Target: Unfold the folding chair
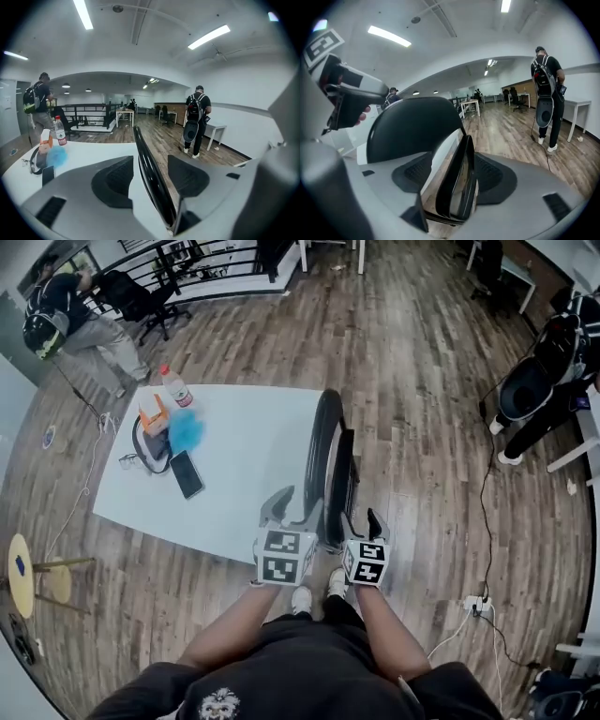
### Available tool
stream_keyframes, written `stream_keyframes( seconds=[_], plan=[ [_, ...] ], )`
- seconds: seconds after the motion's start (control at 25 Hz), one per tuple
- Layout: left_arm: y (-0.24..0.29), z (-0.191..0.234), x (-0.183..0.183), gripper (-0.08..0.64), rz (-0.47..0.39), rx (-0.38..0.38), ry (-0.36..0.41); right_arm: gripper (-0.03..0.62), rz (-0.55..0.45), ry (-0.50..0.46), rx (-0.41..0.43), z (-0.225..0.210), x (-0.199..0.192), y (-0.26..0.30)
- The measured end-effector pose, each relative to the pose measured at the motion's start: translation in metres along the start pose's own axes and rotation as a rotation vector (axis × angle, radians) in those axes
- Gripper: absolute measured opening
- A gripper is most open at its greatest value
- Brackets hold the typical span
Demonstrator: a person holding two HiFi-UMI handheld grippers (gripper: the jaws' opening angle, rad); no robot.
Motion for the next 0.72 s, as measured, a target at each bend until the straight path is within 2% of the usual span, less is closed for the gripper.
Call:
stream_keyframes(
  seconds=[0.24, 0.52, 0.72],
  plan=[
    [0.041, 0.001, 0.004, 0.241, 0.083, 0.029, -0.02, 0.311, 0.175, -0.067, 0.077, 0.003, -0.02, 0.06],
    [0.074, 0.005, 0.009, 0.241, 0.174, 0.054, -0.039, 0.316, 0.32, -0.185, 0.071, -0.001, -0.033, 0.115],
    [0.089, 0.005, -0.002, 0.241, 0.221, 0.066, -0.062, 0.316, 0.395, -0.21, 0.079, -0.007, -0.051, 0.141]
  ],
)
Point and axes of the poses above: the fingertips, and each gripper's own axes: y forward along the fingers, z to its left, x out of its top, the point moved 1 cm from there along -y, backward along the fingers
